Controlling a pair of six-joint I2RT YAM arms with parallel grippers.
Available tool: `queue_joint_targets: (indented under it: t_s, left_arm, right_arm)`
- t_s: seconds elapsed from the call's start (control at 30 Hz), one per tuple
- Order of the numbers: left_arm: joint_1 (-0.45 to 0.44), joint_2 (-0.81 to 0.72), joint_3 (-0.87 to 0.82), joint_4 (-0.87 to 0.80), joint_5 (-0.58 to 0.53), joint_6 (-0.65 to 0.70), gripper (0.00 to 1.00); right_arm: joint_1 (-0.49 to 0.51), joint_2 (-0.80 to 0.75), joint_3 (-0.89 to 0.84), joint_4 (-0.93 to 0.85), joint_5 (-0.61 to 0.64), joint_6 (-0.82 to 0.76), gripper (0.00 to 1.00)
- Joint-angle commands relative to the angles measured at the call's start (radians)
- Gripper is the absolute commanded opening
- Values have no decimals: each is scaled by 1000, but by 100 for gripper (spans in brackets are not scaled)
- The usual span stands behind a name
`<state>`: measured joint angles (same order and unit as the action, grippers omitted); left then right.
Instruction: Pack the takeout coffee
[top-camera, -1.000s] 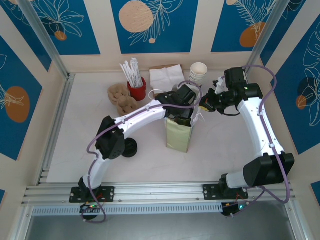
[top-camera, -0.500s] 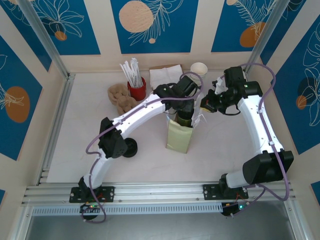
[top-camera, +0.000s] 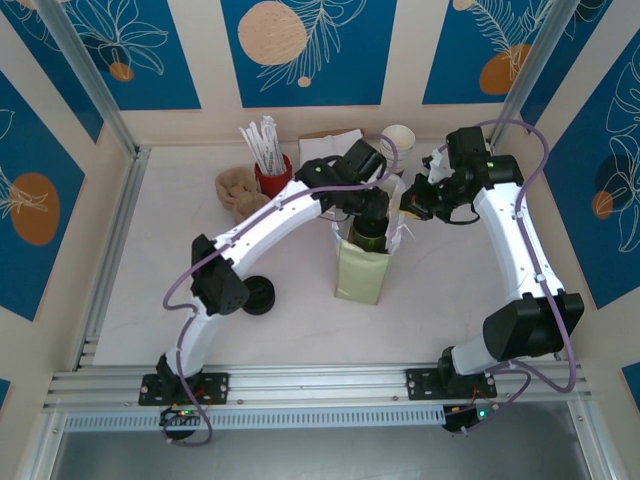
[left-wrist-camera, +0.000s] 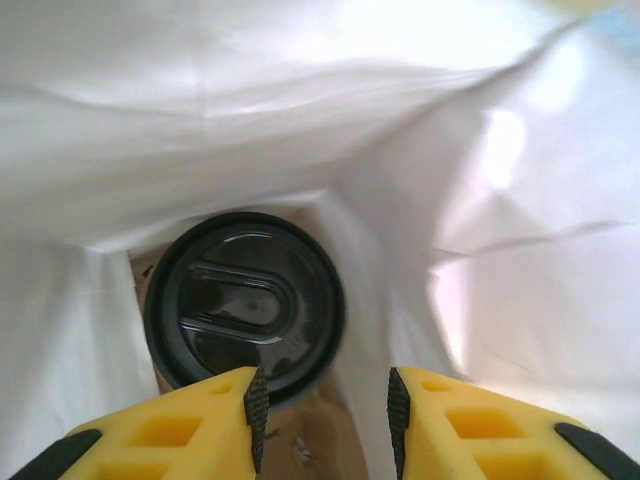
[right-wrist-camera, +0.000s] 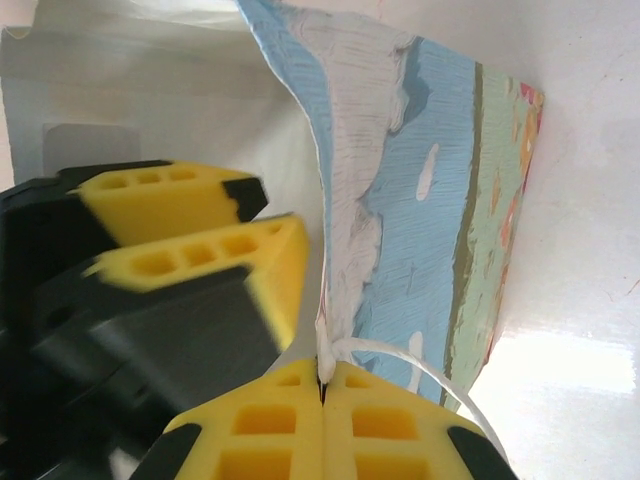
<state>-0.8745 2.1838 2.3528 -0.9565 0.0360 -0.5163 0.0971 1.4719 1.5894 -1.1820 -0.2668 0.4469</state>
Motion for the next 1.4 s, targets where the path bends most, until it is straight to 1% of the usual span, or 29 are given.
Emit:
queue_joint_targets:
  t_s: [0.0, 0.13, 0.23, 0.4, 0.53, 0.73, 1.03, 1.2, 1.37]
  left_arm:
    - [21, -112, 22, 43, 129, 25, 38]
    - [46, -175, 28, 88, 207, 24, 39]
    - [79, -215, 57, 88, 216, 6, 40]
    - [161, -288, 66, 66, 163, -42, 42]
    - [214, -335, 55, 31, 101, -49, 42]
    - [265, -397, -44, 31, 63, -45, 43]
    - [302, -439, -126, 4, -15, -62, 47]
    - [319, -464, -182, 16, -15, -80, 47]
    - [324, -466, -211, -2, -25, -100, 47]
  right_arm:
    - [3, -1, 24, -1, -40, 19, 0]
    - [5, -11, 14, 41, -70, 24, 0]
    - [7, -32, 4, 85, -92, 11, 0]
    - [7, -83, -48, 168, -137, -16, 0]
    - [9, -117, -97, 230, -200, -43, 0]
    - [9, -134, -131, 281, -297, -92, 0]
    - [9, -130, -158, 327, -420, -131, 0]
    - [9, -119, -162, 337, -446, -130, 0]
    - [9, -87, -157, 337, -451, -93, 0]
